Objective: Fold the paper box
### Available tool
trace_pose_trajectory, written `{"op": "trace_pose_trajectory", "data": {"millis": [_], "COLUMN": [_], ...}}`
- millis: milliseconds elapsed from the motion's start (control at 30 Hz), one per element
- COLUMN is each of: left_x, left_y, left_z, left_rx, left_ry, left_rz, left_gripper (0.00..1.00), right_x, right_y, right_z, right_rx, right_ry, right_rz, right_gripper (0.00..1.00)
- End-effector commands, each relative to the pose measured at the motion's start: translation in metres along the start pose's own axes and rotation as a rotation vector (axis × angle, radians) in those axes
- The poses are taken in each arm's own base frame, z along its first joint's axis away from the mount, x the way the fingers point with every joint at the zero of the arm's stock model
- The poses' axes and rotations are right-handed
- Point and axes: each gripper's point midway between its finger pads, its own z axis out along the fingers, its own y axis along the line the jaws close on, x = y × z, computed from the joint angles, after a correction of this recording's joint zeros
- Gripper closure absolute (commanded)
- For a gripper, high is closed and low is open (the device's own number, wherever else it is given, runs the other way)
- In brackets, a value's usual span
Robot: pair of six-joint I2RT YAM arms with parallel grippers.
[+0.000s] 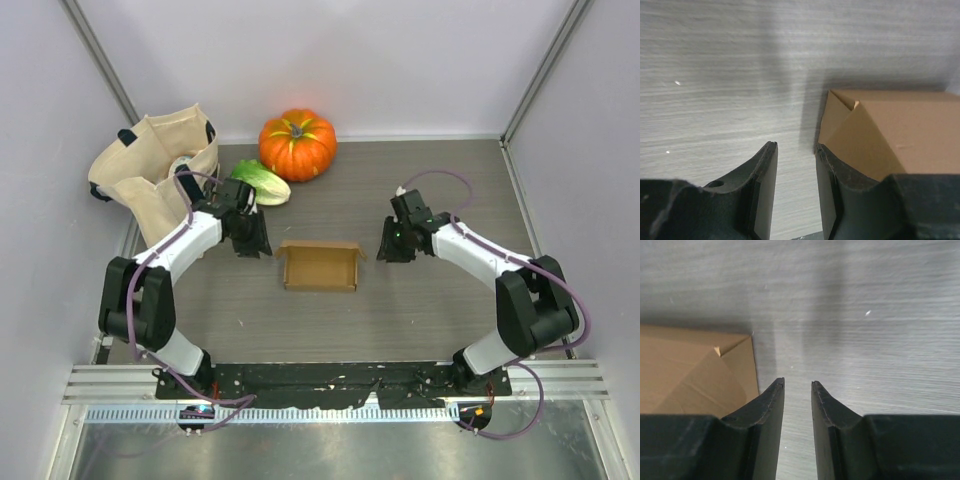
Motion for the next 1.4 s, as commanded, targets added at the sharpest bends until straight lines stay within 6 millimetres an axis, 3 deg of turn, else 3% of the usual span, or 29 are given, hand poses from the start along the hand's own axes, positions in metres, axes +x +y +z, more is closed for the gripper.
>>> {"op": "trace_pose_trajectory", "data": {"millis": [0,133,367,700,967,1233,1367], "left_x": [0.011,0.015,0.010,0.012,0.028,0.045,0.051], "left_y": [-0.017,-0.030,-0.050,-0.064,-0.058,-0.045,-0.034], "left_z": [-0.008,-0.017,-0.029,-0.032,-0.026,-0.015,-0.012], "left_rx": [0.038,0.111,0.197,0.255,0.246,0.223,0.185], "left_ry": [0.054,0.056,0.050,0.031,0.048,0.022,0.007], "left_rz": [0.092,0.096,0.097,0.096,0.086,0.054,0.036], "left_gripper": [0.61,0.63,0.63,0.63,0.64,0.67,0.67], "right_x": [0.006,0.013,0.008,0.012,0.019,0.025,0.033], "right_y": [0.041,0.057,0.079,0.094,0.083,0.088,0.075], "right_z": [-0.009,-0.010,-0.024,-0.027,-0.015,-0.015,-0.013], "right_rx": [-0.079,-0.119,-0.190,-0.221,-0.182,-0.249,-0.219], "right_ry": [0.005,0.014,-0.008,-0.004,-0.004,-0.080,-0.101], "right_rz": [-0.121,-0.122,-0.125,-0.150,-0.162,-0.199,-0.195], "right_gripper": [0.68,0.68,0.68,0.68,0.69,0.69,0.69]}}
